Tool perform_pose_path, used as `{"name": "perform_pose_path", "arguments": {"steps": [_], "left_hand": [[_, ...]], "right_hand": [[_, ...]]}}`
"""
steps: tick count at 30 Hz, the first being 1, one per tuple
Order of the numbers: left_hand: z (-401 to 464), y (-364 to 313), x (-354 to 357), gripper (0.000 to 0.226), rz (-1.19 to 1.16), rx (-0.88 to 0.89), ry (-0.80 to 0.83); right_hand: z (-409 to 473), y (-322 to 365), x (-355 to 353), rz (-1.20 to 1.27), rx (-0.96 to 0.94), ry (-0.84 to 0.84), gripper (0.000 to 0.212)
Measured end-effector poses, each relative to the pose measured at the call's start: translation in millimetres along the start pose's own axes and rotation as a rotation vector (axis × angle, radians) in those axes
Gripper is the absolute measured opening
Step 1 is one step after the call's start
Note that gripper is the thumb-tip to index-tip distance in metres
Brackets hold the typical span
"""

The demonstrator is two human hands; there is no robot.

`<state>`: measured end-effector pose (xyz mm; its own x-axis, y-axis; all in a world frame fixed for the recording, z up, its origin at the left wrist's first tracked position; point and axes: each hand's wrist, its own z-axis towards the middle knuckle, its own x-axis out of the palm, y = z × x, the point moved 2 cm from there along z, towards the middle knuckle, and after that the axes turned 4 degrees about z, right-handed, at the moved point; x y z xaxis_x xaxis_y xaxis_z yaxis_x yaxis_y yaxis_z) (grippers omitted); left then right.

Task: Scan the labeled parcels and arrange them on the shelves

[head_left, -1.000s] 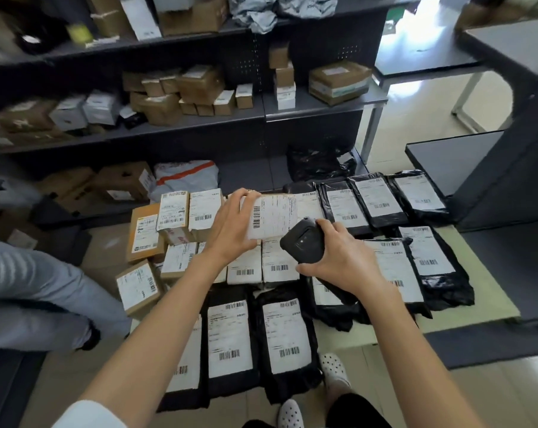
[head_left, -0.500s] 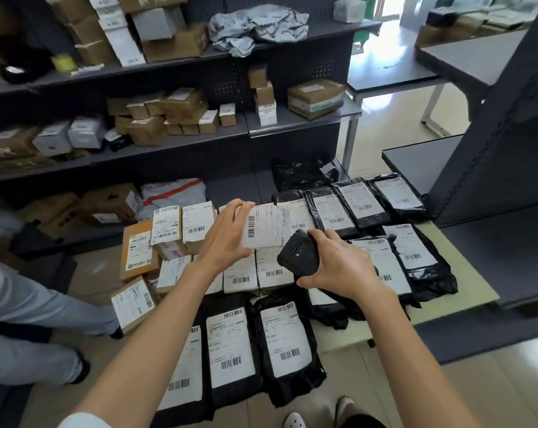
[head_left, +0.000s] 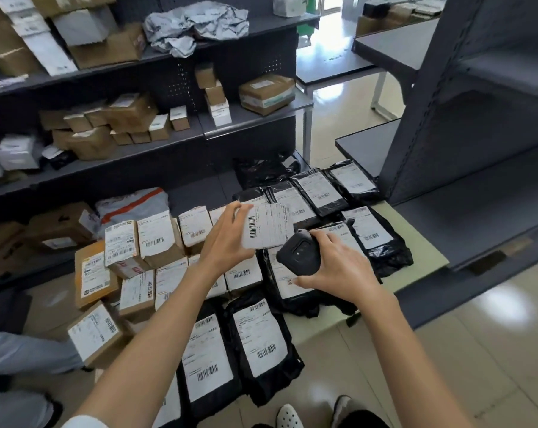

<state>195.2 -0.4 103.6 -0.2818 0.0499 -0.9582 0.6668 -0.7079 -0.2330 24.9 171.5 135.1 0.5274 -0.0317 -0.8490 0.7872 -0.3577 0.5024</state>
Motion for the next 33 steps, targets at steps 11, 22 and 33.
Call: {"name": "perform_pose_path", "arguments": {"steps": [11,22,33], "left_hand": [[56.7,-184.1,63.0,0.104,-0.04,0.313,0.198],[60.2,-499.0,149.1,0.102,-0.124,0.668,0.278],[64.6,-740.0,215.7,0.099,-0.155,0.86,0.306]], "right_hand": [[-90.5,-138.9,-51.4,0.093,0.36,-0.164,0.097],[-278.8,-340.3,-145.7,0.197,0.715,-0.358,0.091],[-392.4,-506.8,-208.8,0.284,0.955,-0.498,0.086]]}}
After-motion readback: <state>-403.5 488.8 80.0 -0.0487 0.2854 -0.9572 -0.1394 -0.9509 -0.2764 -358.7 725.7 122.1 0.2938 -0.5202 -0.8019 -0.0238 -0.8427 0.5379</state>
